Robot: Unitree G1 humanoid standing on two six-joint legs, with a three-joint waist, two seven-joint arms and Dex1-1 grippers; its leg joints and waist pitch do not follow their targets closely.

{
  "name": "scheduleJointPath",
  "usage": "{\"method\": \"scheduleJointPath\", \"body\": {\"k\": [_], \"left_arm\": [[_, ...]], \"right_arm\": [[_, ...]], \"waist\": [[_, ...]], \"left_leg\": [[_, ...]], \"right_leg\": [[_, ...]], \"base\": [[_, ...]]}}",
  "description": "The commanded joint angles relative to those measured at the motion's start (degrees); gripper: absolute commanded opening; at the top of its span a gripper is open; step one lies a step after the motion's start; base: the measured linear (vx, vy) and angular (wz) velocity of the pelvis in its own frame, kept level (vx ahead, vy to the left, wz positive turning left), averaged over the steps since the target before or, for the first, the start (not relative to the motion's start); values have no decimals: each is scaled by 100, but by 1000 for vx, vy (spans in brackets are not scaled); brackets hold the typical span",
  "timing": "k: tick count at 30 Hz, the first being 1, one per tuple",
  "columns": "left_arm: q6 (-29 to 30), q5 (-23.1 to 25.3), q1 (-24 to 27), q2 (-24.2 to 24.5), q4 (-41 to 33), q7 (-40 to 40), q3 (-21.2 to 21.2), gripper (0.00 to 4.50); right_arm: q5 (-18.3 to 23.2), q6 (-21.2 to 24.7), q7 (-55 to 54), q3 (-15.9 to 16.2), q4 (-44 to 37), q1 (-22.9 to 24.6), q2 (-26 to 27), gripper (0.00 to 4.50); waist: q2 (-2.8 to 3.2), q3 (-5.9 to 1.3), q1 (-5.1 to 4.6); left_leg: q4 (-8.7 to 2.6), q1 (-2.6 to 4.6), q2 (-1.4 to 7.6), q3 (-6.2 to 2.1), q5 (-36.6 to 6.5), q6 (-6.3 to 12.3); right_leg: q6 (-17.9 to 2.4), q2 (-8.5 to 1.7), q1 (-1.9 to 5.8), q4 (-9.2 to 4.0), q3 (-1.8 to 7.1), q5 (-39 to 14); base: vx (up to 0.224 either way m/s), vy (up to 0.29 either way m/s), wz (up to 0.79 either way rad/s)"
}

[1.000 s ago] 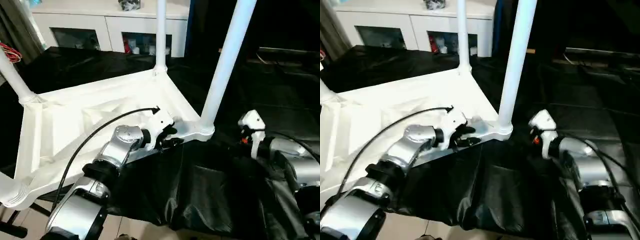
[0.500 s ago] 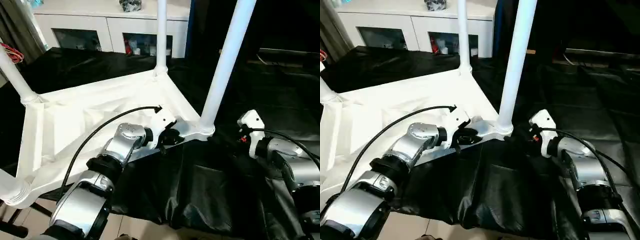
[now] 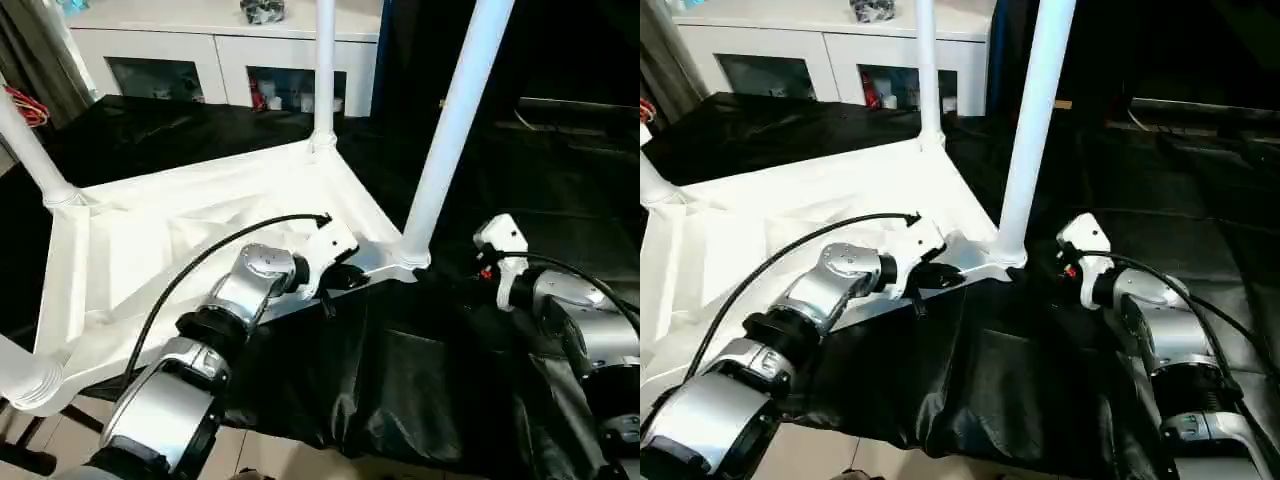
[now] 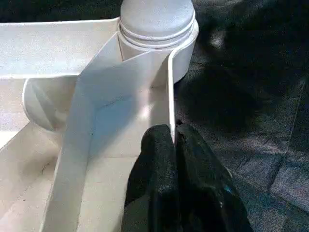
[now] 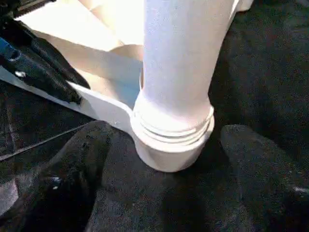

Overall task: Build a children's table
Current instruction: Rotate leg to tighten

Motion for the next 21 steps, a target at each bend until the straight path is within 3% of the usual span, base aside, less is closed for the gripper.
{"method": "scheduleJointPath", "body": {"k": [1, 9, 11, 12, 14, 18, 21], "left_arm": [[35, 105, -42, 42, 161, -103, -127, 0], [-314, -267, 350, 230, -374, -1012, -83, 0], [-373, -364, 602, 388, -727, -1321, -129, 0], [-372, -382, 668, 434, -826, -1379, -138, 0], [-293, -453, 837, 563, -1109, -1554, -157, 0], [-294, -424, 1078, 846, -1437, -1739, -191, 0], [-247, -424, 1235, 1016, -1652, -1833, -152, 0]], "right_arm": [[81, 56, 53, -26, -14, -119, 6, 438], [-81, -139, 192, 213, -118, -112, 41, 445], [-107, -182, 268, 282, -110, -141, 69, 445], [-124, -208, 295, 306, -108, -152, 74, 445], [-127, -227, 370, 337, -111, -177, 93, 445], [12, -177, 681, 423, -246, -151, 105, 445], [28, -208, 842, 519, -301, -124, 109, 416]], "waist": [[-122, -533, 12], [-119, -530, 29], [-123, -524, 31], [-156, -518, 19], [-125, -506, 16], [-119, -497, -11], [-124, -490, -24]], "left_leg": [[-337, 76, 173, -75, -856, 721], [-344, 65, 194, -76, -808, 742], [-352, 70, 200, -71, -869, 723], [-347, 65, 198, -58, -923, 725], [-359, 76, 206, -69, -1002, 648], [-371, 87, 207, -71, -1140, 541], [-383, 74, 207, -77, -1170, 484]], "right_leg": [[-1451, -208, 368, -340, 195, -1182], [-1517, -224, 372, -315, 198, -1101], [-1486, -228, 364, -321, 202, -1262], [-1453, -222, 350, -335, 205, -1340], [-1378, -226, 334, -341, 210, -1574], [-1271, -217, 312, -361, 218, -1826], [-1199, -218, 312, -362, 225, -1939]], "base": [[0, 0, 0], [0, 0, 0], [0, 0, 0], [0, 0, 0], [0, 0, 0], [0, 0, 0], [0, 0, 0]]}}
